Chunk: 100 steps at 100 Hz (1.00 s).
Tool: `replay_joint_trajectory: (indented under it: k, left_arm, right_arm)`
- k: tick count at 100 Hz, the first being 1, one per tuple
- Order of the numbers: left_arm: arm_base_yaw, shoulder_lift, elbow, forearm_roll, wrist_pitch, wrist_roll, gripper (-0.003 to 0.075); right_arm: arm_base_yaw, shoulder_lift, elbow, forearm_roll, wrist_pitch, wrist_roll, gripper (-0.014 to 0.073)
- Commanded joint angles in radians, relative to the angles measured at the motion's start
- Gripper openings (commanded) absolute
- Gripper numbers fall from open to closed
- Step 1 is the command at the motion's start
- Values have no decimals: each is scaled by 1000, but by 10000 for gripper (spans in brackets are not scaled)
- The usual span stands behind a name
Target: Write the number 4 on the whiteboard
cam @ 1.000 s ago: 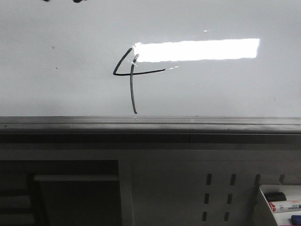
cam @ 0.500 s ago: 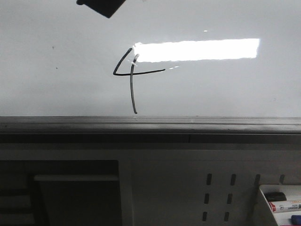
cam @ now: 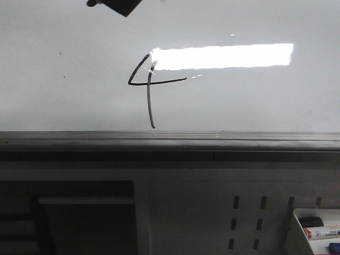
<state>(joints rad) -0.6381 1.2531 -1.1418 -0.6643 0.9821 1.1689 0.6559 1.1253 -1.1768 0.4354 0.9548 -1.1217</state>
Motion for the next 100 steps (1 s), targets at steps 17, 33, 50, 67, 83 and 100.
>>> replay_joint_trajectory:
  k: [17,33,50,67,83,100]
  left_arm:
    - [-5,-17,-32,-49,-34,-8,-20]
    - [-3,-17,-32,-40,-48,-10,-20]
    - [-3,-17,-32,-6,-74,-53,-20]
    - [2,-27,-32,167,-93,-219,-20]
    - [58,-105,37,218,-203,-371,-20]
    - [195,-262,256,261,-485,-549,-20]
  right_arm:
    - [1,-18,-34,1,-37,-11,6]
    - [1,-18,-34,-10,-31,42,176]
    - [1,-25,-54,-48,-21,86,410]
    - [-1,-104,-121,-184,-4,268,414]
    - [-1,-223,-121,-459,29,715,414]
    - [-1,-341,-70,-626,101,984,414]
